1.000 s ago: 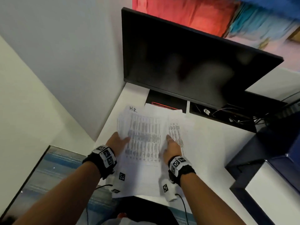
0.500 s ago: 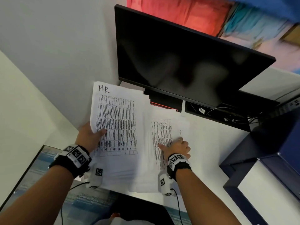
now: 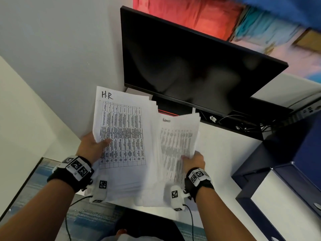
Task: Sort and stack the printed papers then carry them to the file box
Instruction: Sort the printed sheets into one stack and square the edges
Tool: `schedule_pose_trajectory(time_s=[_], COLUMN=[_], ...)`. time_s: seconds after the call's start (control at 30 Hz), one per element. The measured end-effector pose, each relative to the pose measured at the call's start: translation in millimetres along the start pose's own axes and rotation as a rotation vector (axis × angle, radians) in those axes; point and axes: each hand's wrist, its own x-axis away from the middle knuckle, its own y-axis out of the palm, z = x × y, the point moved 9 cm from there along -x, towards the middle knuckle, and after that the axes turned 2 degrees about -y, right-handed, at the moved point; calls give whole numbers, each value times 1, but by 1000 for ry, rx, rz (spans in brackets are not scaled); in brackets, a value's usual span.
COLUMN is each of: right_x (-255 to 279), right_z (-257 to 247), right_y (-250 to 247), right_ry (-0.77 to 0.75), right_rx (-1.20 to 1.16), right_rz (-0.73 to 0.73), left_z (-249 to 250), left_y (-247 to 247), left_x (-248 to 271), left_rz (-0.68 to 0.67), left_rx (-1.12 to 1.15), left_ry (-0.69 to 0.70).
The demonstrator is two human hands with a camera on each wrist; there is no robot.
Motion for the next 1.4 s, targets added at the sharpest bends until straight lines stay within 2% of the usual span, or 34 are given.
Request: schedule_pose_trajectory(time_s=[0.27,0.37,0.47,0.57,0.7,0.83,0.9,0.97,1.03,1.07,1.13,1.27,1.4], right_x=[54,60,46,23,7,23,18,4,-8,-12,-16,-13,-13], right_z=[-120,-138,-128,-97,-51,-40,-32,-8,19,27,27,6,4], right_y=[-150,-180,-154,-90,1,63,53,24,7,5,8,20,33], right_ry=[-427,-489,-445,-299,-147,-235,-240,-94,57,86,52,-121,-123], right_rx=[54,-119,-307,-315,-90,144,255,313,306,304,311,371,449], right_rz=[381,374,222,82,-101,-261,-132,27,59,49,57,98,40], left_z=[-36,-21,-12,-13,-13,-8,-6,3,13,17,24,25,21], left_y=[51,66,82,87,84,93,88,74,56,47,33,23,22], left_x=[-12,-2,5,4,6,12,13,10,7,6,4,4,6], left_rz=[-142,-138,-159,-173,-170,-221,-196,-157,-120,-100,-81,-88,-95], left_rx=[-206,-231,-248,-149,-62,-222,-258,-217,-179,-153,-112,-68,-42], left_ry=[-87,-60,-35,-71,-166,-102,-55,9,75,98,126,119,119])
